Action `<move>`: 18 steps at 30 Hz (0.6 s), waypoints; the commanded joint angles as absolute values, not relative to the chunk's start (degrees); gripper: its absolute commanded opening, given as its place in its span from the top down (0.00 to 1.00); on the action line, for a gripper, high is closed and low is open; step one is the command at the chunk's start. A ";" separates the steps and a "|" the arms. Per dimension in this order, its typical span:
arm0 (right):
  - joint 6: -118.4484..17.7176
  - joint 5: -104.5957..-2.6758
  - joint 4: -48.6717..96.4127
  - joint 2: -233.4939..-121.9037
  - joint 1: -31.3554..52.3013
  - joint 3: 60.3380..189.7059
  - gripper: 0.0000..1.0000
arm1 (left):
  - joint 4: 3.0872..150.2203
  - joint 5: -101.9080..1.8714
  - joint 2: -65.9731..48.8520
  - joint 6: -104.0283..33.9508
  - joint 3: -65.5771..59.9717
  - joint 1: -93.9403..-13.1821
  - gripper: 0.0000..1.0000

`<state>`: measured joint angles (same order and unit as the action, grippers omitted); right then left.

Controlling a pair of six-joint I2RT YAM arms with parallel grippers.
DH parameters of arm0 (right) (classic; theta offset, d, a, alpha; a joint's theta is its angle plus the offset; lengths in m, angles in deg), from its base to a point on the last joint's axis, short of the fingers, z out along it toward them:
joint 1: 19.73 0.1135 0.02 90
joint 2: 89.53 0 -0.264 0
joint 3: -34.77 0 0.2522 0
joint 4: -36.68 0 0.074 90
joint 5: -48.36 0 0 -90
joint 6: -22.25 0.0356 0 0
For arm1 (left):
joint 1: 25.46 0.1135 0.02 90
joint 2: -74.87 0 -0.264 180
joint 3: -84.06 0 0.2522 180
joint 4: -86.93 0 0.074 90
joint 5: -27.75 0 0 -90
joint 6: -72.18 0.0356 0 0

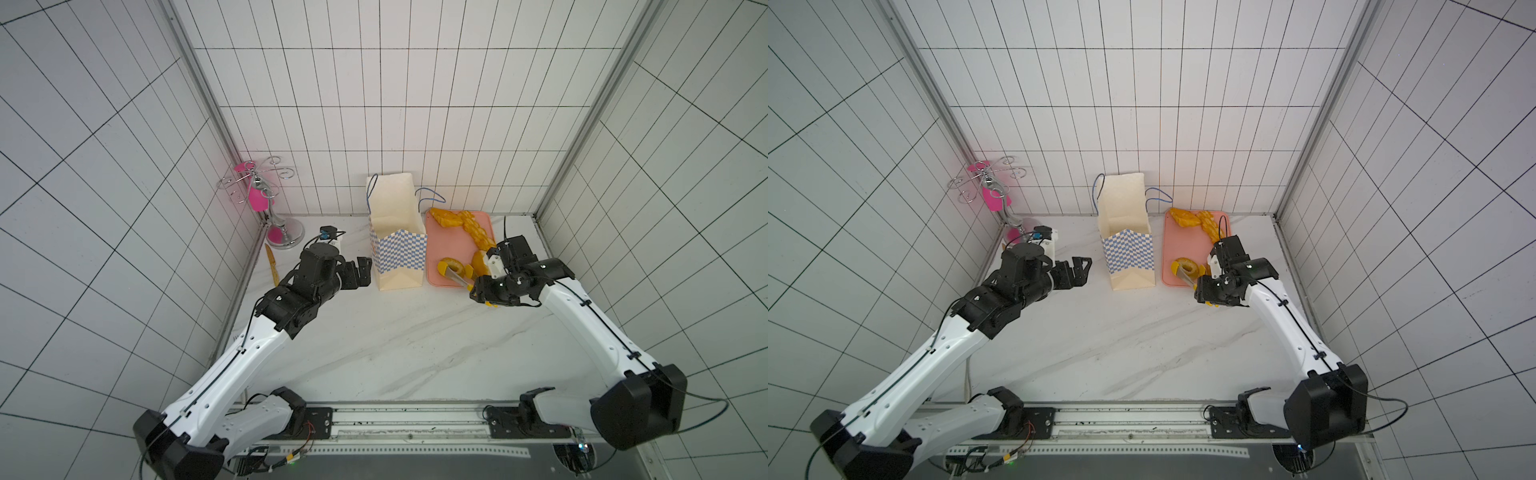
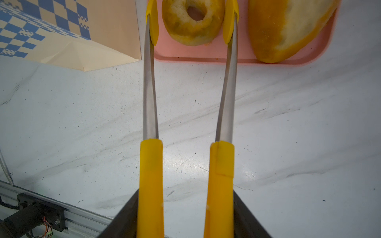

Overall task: Pack bread into a paper bag
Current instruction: Pick up the fake bread from the plate.

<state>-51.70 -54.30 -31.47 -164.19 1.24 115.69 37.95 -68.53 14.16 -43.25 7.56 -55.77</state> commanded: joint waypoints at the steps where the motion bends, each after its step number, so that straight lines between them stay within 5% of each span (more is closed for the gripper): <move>1: -53.03 -55.86 -29.71 -165.14 0.88 115.67 0.41 | 37.24 -69.39 14.93 -41.99 7.18 -55.95 0.01; 13: -52.81 -56.40 -28.07 -168.03 0.93 115.26 0.42 | 37.31 -70.03 15.63 -41.42 7.80 -55.89 0.01; 18: -51.86 -54.41 -28.01 -168.03 0.92 115.33 0.51 | 37.29 -69.63 15.54 -41.76 7.90 -55.91 0.01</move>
